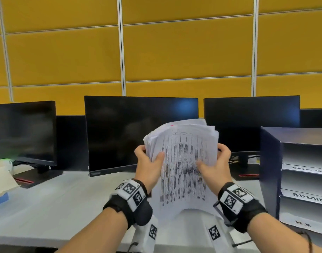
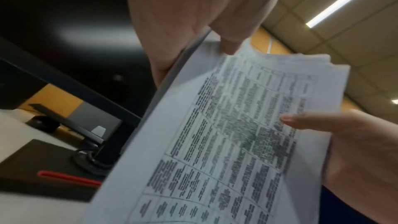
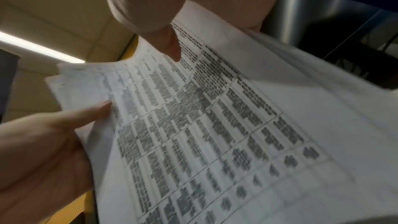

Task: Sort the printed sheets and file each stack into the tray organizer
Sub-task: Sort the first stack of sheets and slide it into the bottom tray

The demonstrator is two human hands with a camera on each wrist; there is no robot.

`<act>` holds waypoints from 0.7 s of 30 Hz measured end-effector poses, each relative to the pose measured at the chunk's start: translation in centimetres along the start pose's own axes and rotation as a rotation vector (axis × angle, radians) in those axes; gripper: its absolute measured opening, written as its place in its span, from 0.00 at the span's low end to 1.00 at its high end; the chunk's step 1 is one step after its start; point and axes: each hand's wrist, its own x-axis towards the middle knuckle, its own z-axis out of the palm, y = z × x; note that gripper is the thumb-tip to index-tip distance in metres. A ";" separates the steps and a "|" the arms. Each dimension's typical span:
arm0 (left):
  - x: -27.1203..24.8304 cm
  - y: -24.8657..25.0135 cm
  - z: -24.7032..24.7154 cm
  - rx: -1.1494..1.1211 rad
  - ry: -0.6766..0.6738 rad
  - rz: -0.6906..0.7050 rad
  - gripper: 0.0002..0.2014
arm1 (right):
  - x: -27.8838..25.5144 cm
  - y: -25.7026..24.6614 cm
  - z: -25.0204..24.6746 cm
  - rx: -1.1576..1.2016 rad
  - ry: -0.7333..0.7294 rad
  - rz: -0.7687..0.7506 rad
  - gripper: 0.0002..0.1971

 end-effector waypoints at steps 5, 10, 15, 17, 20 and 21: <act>0.4 -0.3 0.1 -0.056 -0.027 0.022 0.23 | 1.3 0.4 -1.7 0.035 -0.057 0.024 0.35; 0.5 -0.3 1.3 -0.038 -0.011 0.019 0.21 | 1.5 0.7 -1.9 0.013 -0.084 -0.004 0.23; 0.6 -0.2 2.6 0.057 0.089 0.102 0.05 | 1.0 0.2 -0.9 0.000 -0.021 -0.088 0.15; 0.5 0.3 3.1 0.066 0.116 0.124 0.05 | 0.8 -0.3 -0.3 -0.017 -0.039 -0.103 0.16; 0.5 0.6 2.4 -0.001 0.086 0.077 0.16 | 1.5 -0.3 -0.7 0.052 0.020 -0.038 0.25; 0.5 0.4 2.0 -0.003 0.067 0.062 0.20 | 1.7 -0.2 -1.0 0.071 0.039 -0.020 0.27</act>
